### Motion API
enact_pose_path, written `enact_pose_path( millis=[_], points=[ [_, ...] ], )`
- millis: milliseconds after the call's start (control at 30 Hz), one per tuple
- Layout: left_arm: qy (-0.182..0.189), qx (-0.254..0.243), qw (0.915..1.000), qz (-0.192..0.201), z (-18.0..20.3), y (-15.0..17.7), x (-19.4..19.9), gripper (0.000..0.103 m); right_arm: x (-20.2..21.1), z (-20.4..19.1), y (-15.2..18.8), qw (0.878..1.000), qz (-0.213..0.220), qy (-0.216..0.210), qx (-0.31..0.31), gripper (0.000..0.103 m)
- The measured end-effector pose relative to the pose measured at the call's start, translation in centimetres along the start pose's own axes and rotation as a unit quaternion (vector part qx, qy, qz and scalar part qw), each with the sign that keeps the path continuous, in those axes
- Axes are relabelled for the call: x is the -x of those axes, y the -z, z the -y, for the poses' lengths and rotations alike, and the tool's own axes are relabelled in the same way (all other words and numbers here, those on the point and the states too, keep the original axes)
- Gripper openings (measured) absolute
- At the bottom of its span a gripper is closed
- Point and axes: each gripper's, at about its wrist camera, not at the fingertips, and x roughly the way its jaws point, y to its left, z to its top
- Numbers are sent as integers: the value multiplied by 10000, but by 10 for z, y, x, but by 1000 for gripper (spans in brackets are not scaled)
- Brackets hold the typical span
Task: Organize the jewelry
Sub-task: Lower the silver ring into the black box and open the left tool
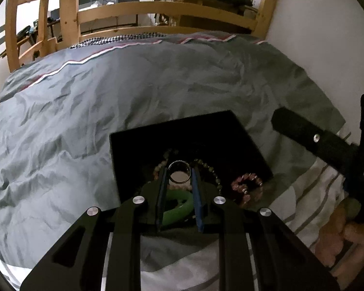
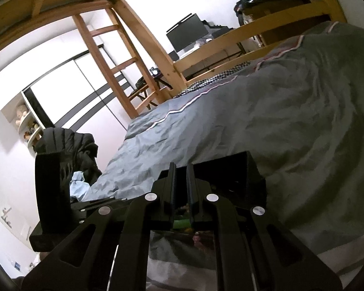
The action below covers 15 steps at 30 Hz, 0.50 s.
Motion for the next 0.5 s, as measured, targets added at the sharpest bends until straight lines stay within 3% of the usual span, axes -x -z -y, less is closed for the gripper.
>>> enact_pose_path(
  millis=[133, 433, 467, 500],
  points=[
    [-94, -4, 10000, 12, 1, 3, 0, 65, 1, 7, 1, 9999, -16, 93, -99, 10],
    [-107, -134, 9998, -73, 9, 8, -4, 75, -1, 15, 7, 9994, -147, 249, -199, 12],
    [-120, -167, 9998, -71, 11, 9, -4, 79, -1, 16, 8, 9993, -158, 271, -203, 16],
    [-133, -197, 9997, -53, 13, 9, -4, 81, -1, 17, 8, 9992, -166, 297, -230, 29]
  ],
)
